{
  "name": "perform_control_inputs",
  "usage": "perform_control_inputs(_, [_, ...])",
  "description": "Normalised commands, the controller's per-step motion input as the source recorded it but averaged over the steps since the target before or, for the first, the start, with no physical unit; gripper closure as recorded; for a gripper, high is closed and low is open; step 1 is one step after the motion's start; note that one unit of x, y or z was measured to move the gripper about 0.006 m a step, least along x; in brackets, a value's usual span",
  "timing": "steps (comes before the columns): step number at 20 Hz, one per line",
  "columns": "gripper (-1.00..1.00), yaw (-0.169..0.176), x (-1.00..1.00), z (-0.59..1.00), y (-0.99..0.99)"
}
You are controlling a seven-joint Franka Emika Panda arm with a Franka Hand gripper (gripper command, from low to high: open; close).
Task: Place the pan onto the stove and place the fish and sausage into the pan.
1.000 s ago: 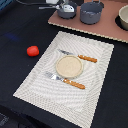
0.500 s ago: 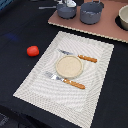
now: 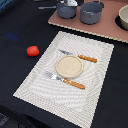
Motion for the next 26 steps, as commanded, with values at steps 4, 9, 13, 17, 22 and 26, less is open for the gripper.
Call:
perform_control_inputs(4, [1.00, 0.018, -0.07, -0.04, 0.54])
perform_control_inputs(9, [-1.00, 0.012, 0.02, 0.00, 0.33])
perform_control_inputs(13, [-1.00, 0.000, 0.18, 0.00, 0.20])
perform_control_inputs(17, [-1.00, 0.000, 0.09, 0.00, 0.14])
perform_control_inputs(22, [-1.00, 0.000, 0.16, 0.17, -0.04])
perform_control_inputs(26, [-1.00, -0.012, 0.16, 0.43, -0.88])
